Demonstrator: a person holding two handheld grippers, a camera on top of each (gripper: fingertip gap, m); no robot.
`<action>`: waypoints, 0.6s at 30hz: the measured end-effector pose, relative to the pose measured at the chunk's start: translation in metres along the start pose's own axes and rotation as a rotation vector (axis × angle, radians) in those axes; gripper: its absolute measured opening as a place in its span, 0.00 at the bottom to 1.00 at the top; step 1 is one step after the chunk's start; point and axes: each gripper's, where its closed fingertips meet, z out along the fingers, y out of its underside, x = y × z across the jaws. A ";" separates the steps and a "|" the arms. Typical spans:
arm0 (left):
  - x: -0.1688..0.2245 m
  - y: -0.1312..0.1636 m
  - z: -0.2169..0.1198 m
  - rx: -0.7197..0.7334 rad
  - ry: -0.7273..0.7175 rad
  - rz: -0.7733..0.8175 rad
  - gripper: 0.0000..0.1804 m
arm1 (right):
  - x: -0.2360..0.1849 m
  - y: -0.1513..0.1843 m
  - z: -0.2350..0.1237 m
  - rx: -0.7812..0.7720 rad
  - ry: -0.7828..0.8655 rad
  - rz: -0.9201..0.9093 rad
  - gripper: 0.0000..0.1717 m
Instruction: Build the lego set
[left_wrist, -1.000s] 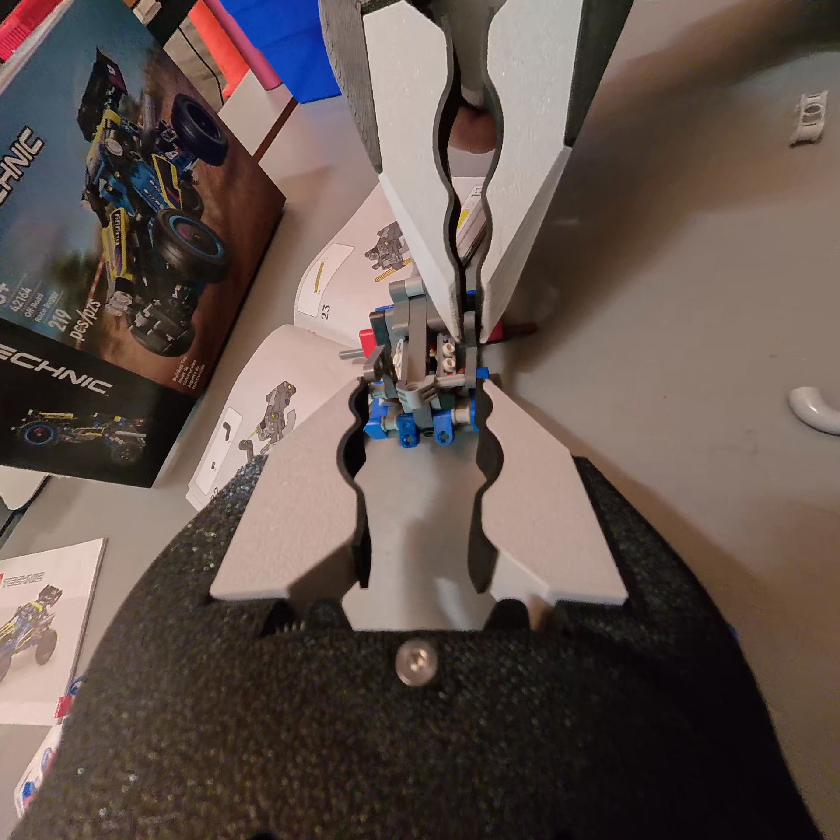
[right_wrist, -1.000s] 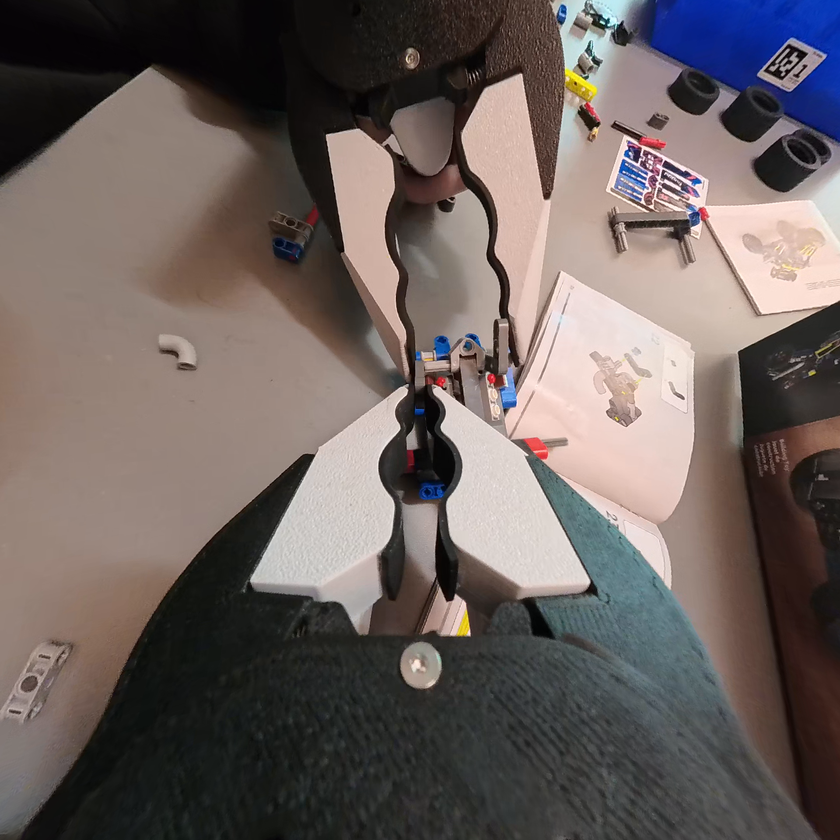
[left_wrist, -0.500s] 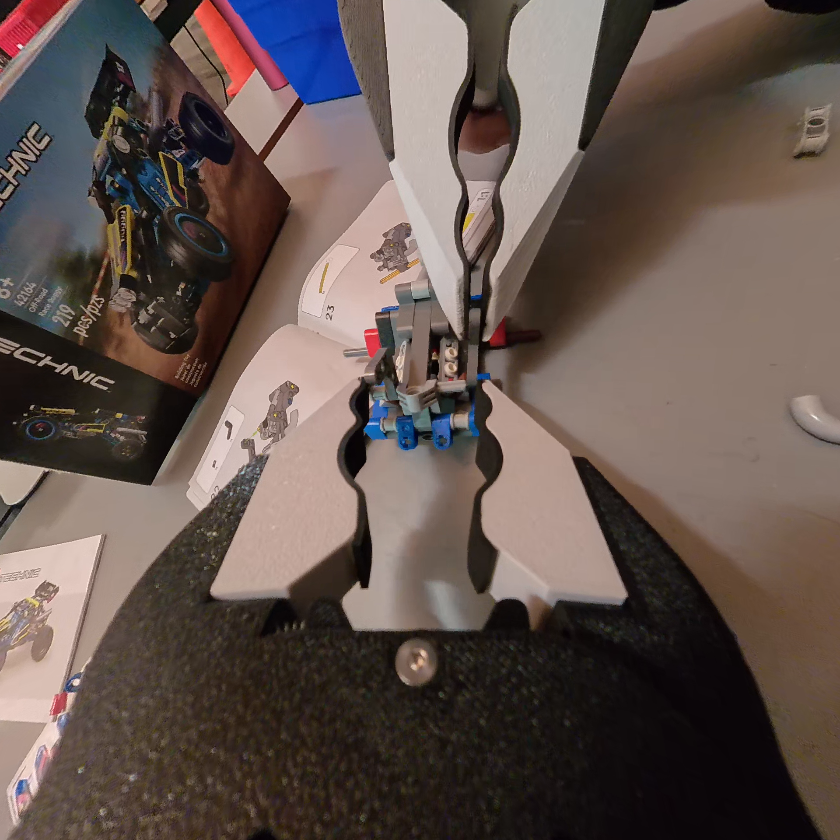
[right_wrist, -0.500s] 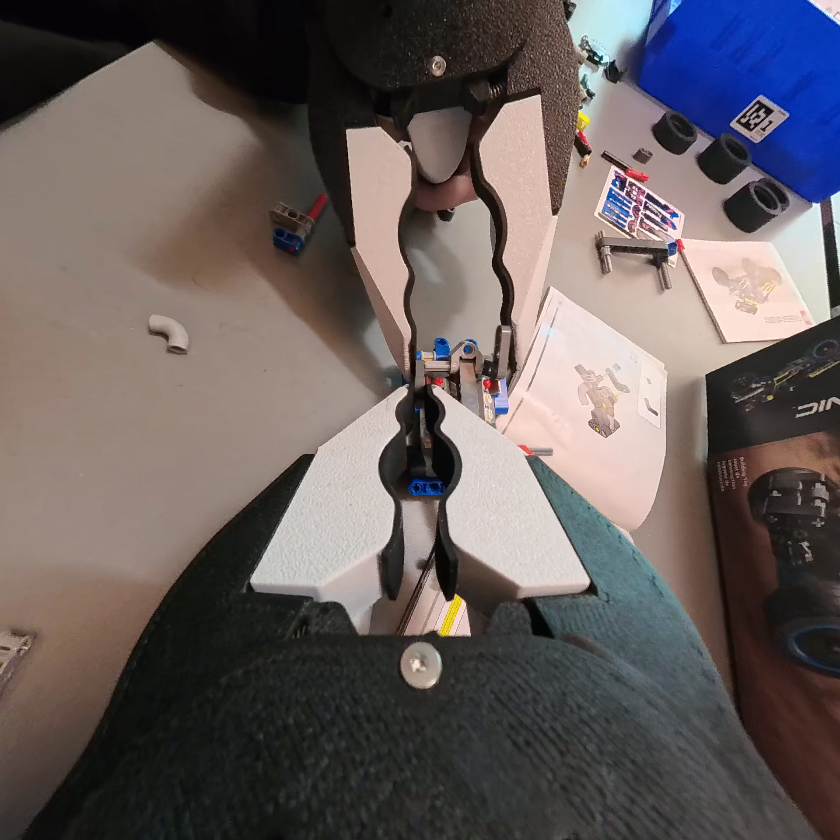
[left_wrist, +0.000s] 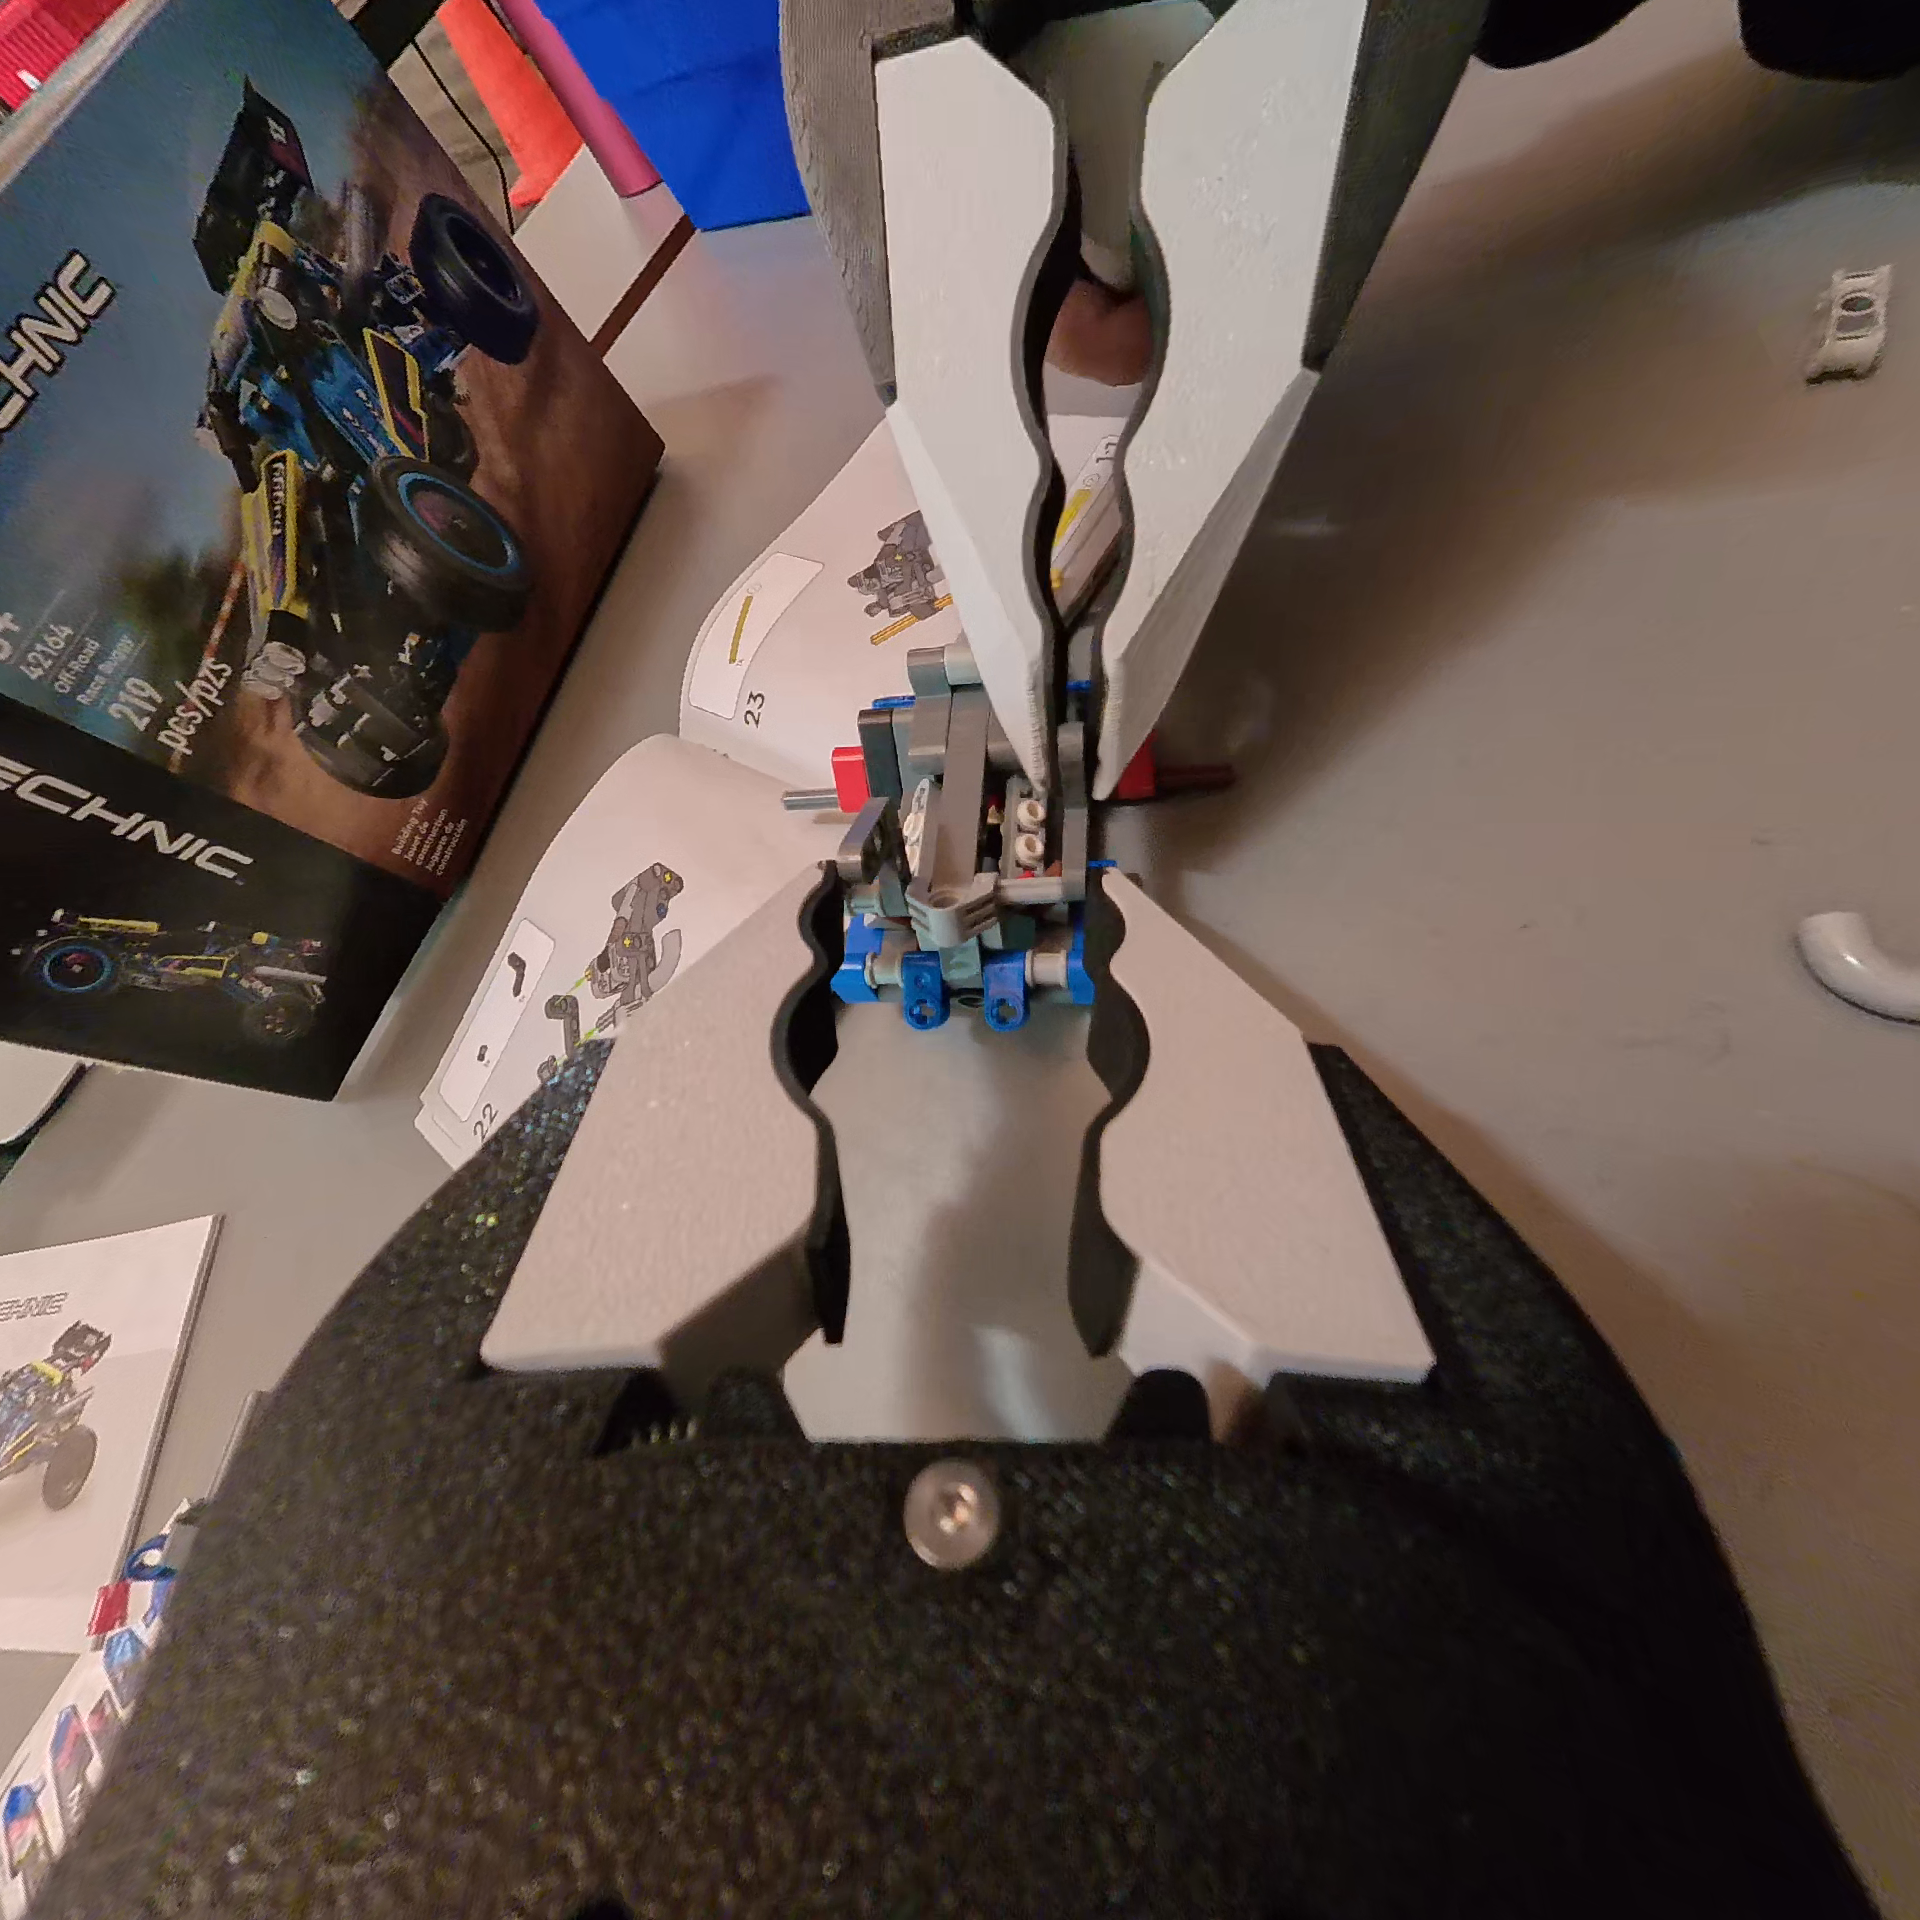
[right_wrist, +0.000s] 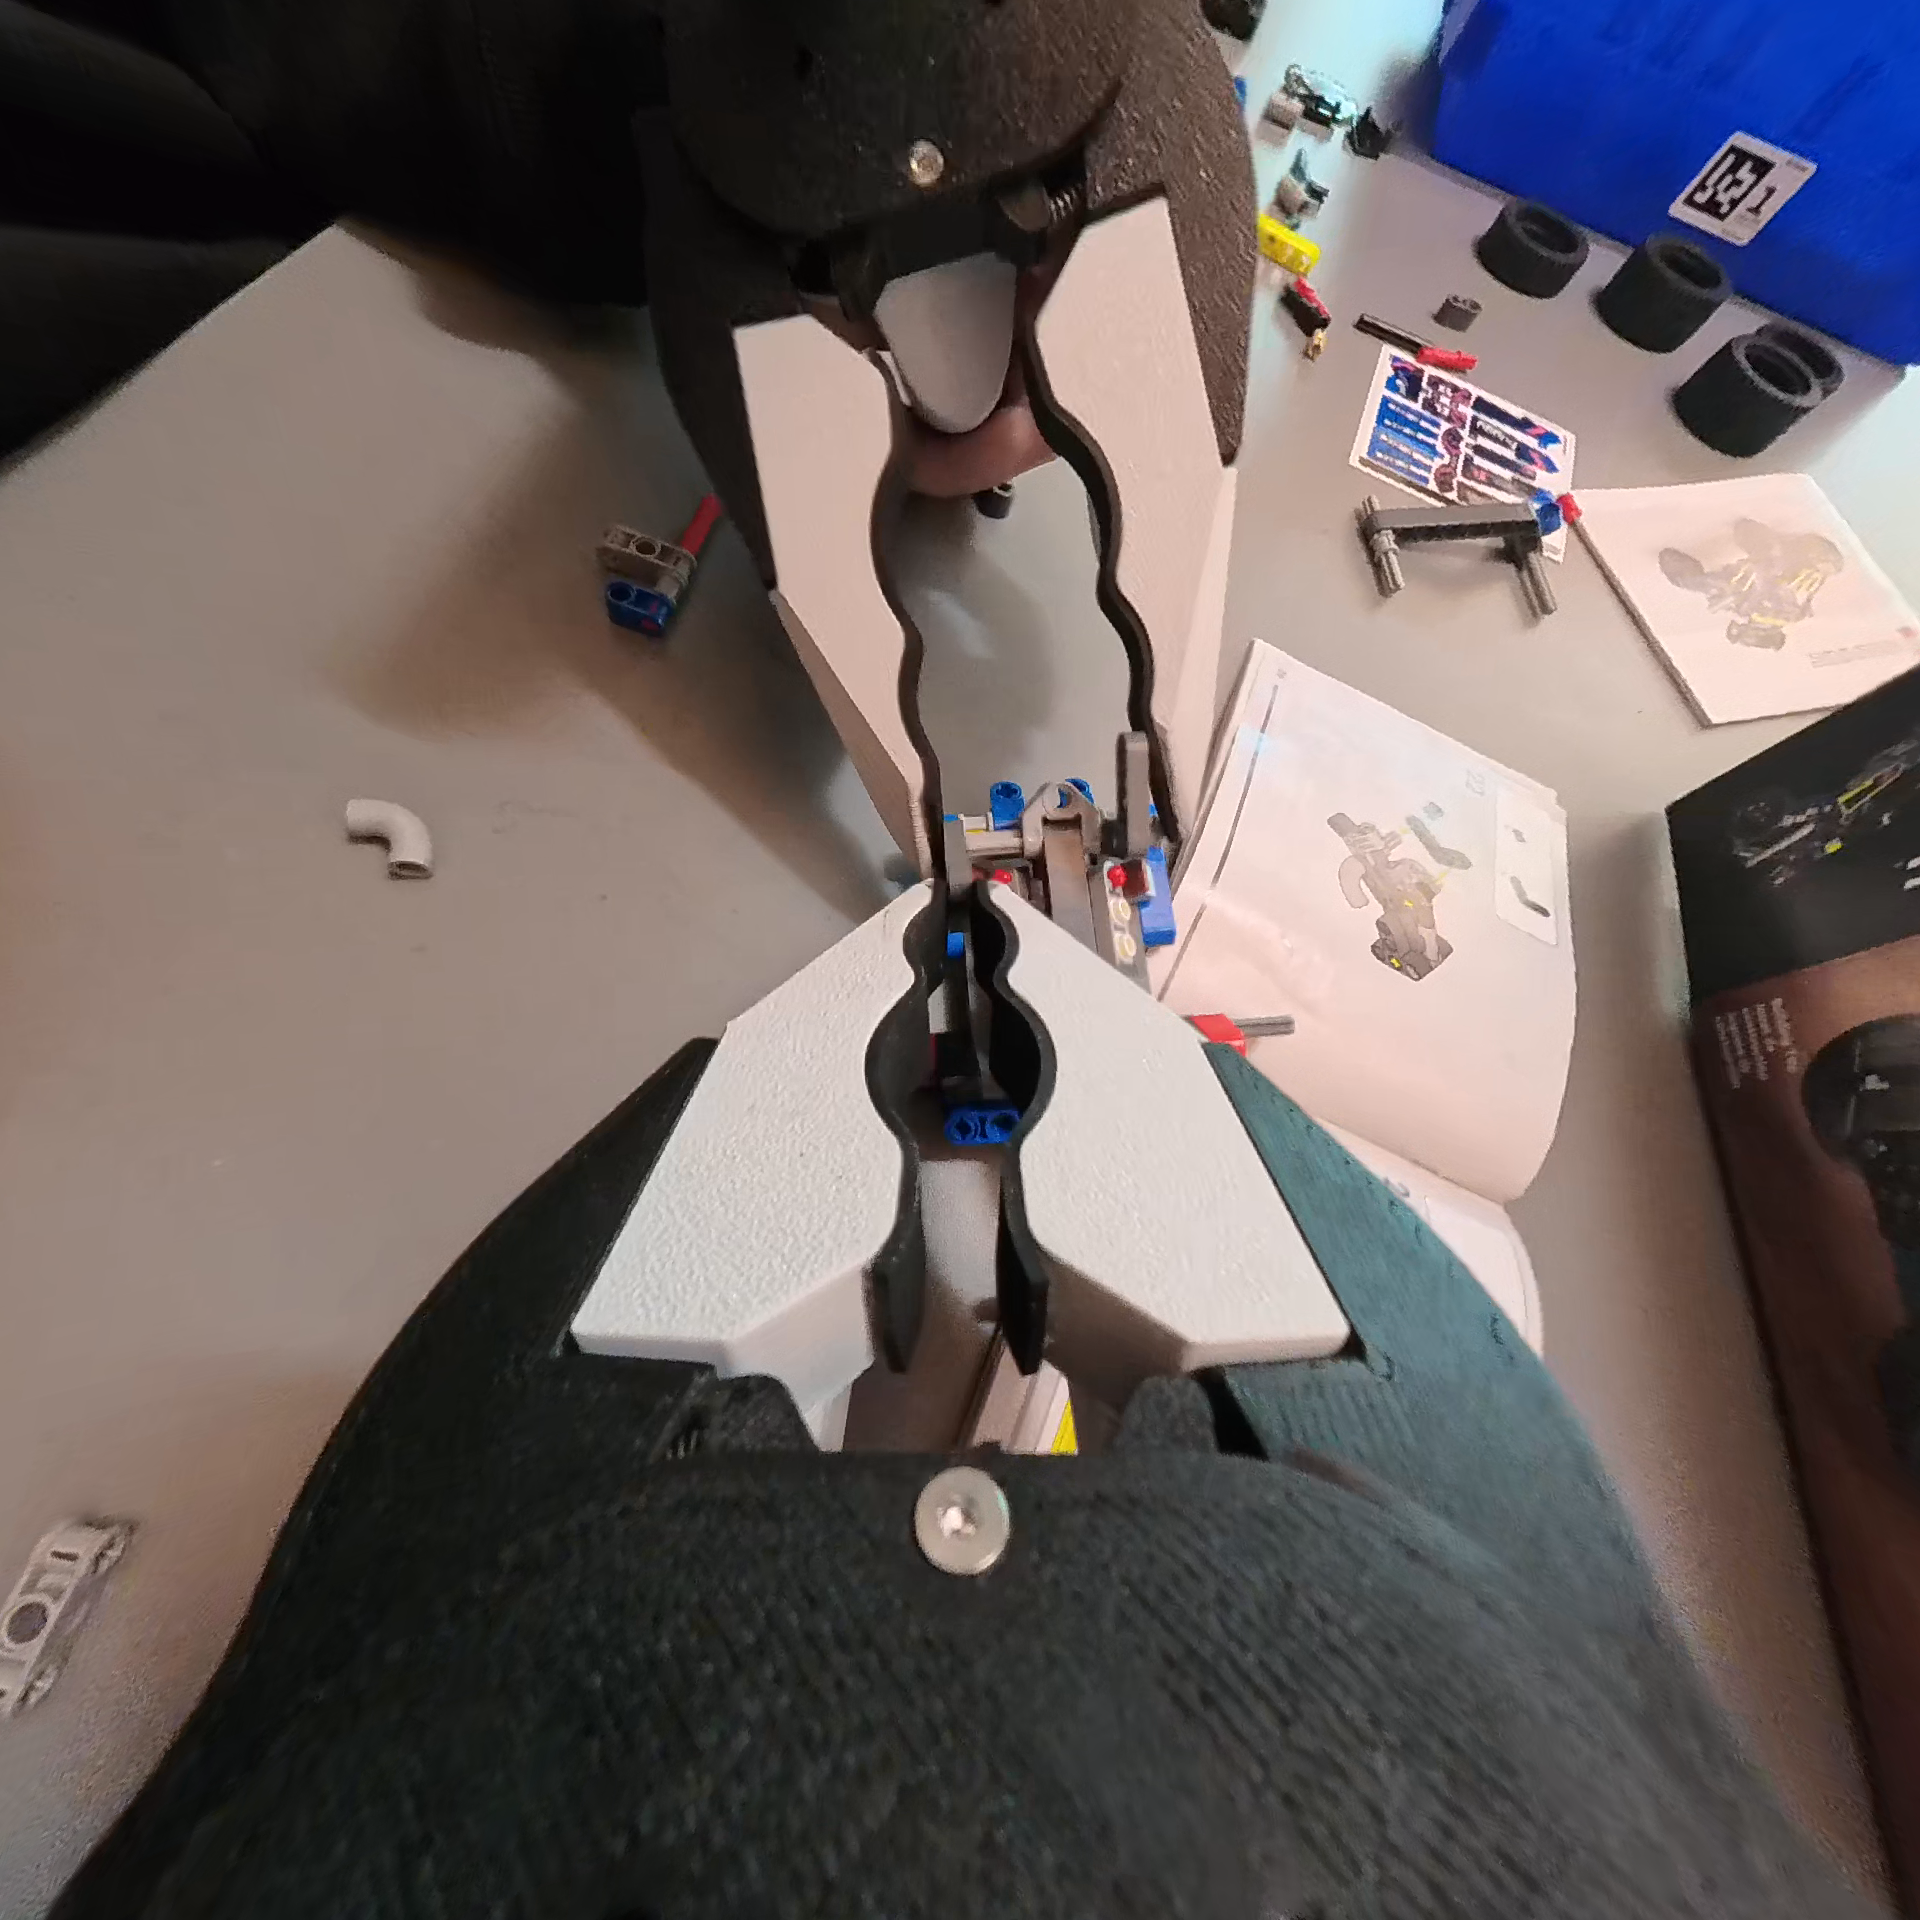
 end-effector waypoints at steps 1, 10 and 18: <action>0.000 0.000 0.000 0.000 0.000 -0.001 0.23 | 0.001 0.002 0.000 -0.002 0.003 0.013 0.00; -0.001 0.002 0.000 -0.009 -0.006 0.003 0.24 | 0.001 0.003 0.002 -0.017 0.006 0.014 0.00; 0.000 0.000 -0.001 0.002 -0.001 0.006 0.24 | -0.001 0.000 0.005 -0.019 0.005 -0.001 0.00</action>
